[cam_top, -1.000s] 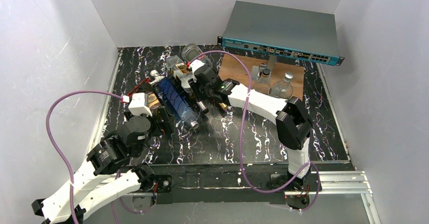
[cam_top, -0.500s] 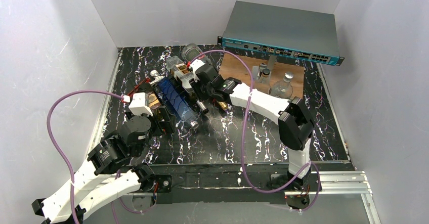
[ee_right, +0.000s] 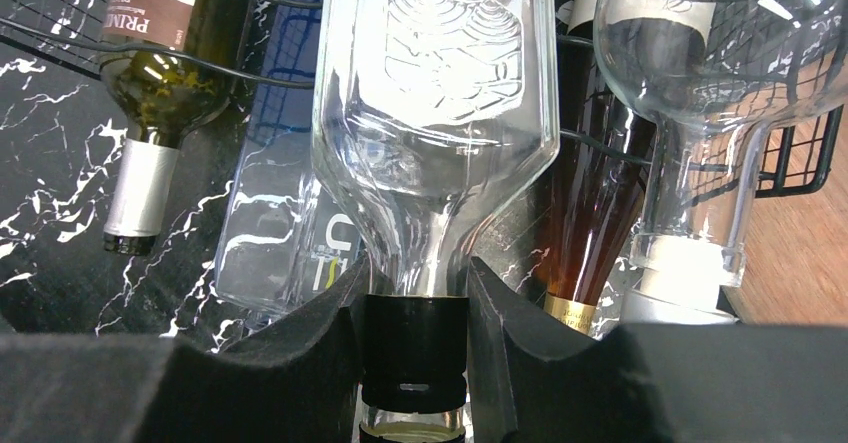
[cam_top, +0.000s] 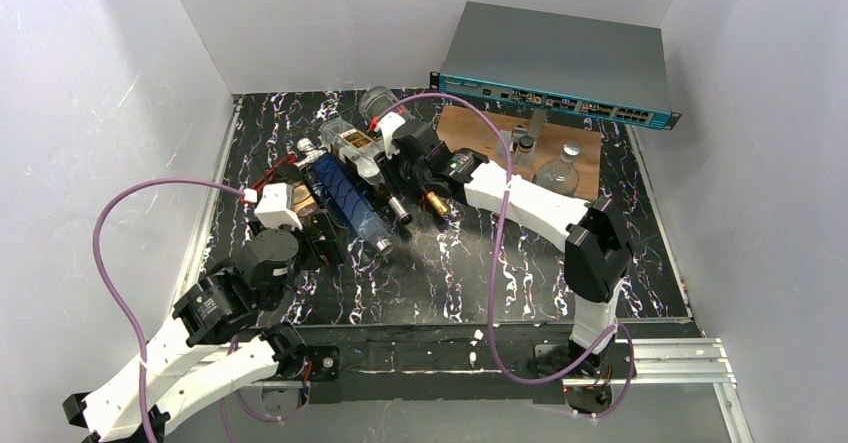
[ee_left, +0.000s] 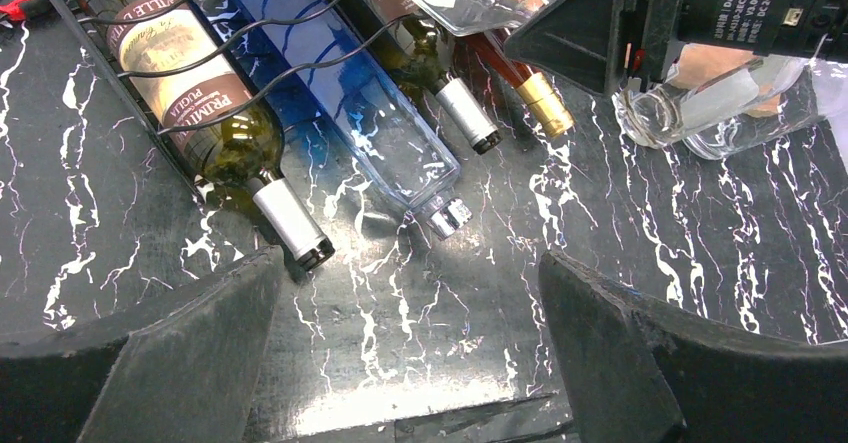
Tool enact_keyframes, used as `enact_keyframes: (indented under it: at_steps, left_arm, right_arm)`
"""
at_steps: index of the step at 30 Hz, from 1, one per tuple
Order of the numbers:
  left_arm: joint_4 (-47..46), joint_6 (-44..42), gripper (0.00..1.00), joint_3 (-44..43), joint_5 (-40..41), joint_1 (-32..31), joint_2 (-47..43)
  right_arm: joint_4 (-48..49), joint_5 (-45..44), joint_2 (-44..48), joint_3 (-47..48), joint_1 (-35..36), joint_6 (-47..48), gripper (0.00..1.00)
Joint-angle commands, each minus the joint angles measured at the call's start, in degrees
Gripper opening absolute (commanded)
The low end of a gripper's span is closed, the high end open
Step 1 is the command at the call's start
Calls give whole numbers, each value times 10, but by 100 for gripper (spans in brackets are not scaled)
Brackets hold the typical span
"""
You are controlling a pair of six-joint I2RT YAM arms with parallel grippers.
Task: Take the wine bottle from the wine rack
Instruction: Pick up the wine bottle from the wine rack, then place the wine bottle at the center of the board.
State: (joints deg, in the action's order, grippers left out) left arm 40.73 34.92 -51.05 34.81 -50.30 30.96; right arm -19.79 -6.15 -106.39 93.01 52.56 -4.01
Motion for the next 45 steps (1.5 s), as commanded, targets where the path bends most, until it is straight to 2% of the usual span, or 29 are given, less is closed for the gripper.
enact_keyframes:
  at_steps: [1,6,10,15,19,24,28,35,45]
  left_arm:
    - [-4,2,98,2,5,3,-2]
    - [-6,-35,98,-5,-1,3,3]
    - [-20,-121,98,-11,-33,3,13]
    - [-34,-316,98,-13,-137,3,30]
    - [-88,-513,98,44,-230,2,2]
    - [-237,-720,98,148,-259,3,-51]
    - [-293,-815,98,164,-247,4,-10]
    - [-377,-874,98,190,-260,27,48]
    - [-373,-908,98,155,-430,172,132]
  right_arm:
    - [35,43,49,36,4,20,1]
    - [34,57,57,31,1,25,1]
    - [46,76,61,4,-2,26,1]
    - [70,93,69,-44,-5,28,1]
    - [73,114,81,-58,-12,17,1]
    - [75,137,96,-65,-26,-1,1]
    - [82,160,104,-75,-34,-20,1]
    - [106,189,111,-112,-44,-41,1]
    - [117,206,125,-129,-52,-58,1]
